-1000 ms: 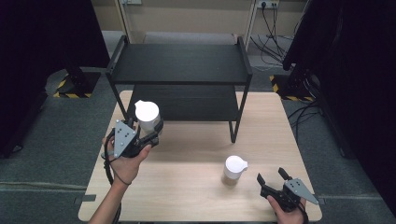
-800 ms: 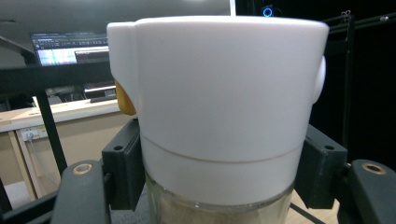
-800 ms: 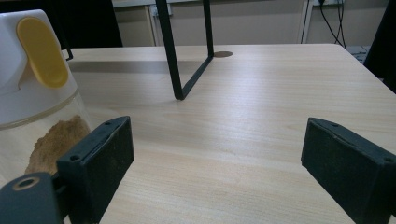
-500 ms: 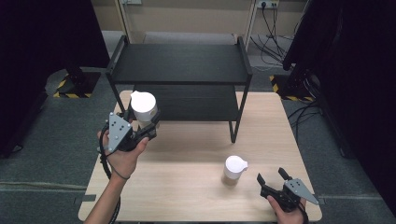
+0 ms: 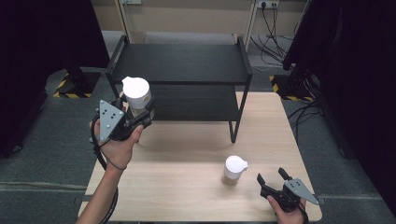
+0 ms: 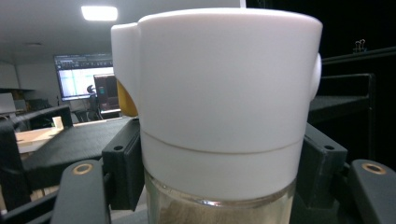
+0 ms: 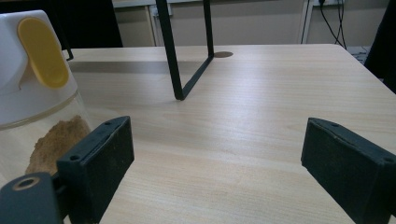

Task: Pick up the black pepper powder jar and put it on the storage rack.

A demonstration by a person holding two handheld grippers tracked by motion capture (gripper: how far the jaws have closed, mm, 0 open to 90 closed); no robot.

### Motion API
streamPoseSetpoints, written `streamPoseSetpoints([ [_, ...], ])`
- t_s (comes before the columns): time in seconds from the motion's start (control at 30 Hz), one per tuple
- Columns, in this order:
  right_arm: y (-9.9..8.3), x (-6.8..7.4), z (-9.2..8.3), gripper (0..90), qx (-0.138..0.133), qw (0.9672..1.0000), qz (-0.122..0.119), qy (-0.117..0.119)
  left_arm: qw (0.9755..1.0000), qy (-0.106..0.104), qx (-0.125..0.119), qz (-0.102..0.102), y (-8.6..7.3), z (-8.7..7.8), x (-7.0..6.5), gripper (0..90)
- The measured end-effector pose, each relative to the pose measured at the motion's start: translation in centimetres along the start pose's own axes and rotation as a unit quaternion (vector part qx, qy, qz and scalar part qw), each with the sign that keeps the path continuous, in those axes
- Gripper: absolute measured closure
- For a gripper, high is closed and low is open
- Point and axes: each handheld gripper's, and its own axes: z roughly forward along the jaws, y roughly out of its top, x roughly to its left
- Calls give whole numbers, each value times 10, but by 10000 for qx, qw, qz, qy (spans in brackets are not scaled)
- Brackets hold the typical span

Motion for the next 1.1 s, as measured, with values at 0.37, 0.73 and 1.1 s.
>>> streamPoseSetpoints([
  [0.37, 0, 0, 0, 97, -2, 10000, 0, -6, 9999, 115, -123, 4, 14, 6, 2, 307],
  [0.73, 0, 0, 0, 97, -8, 10000, 2, -5, 9996, 171, -235, 10, 26, 15, 2, 307],
  [1.1, -1, 0, 0, 97, -19, 10000, 6, -3, 9992, 236, -325, -25, 37, 22, 3, 307],
])
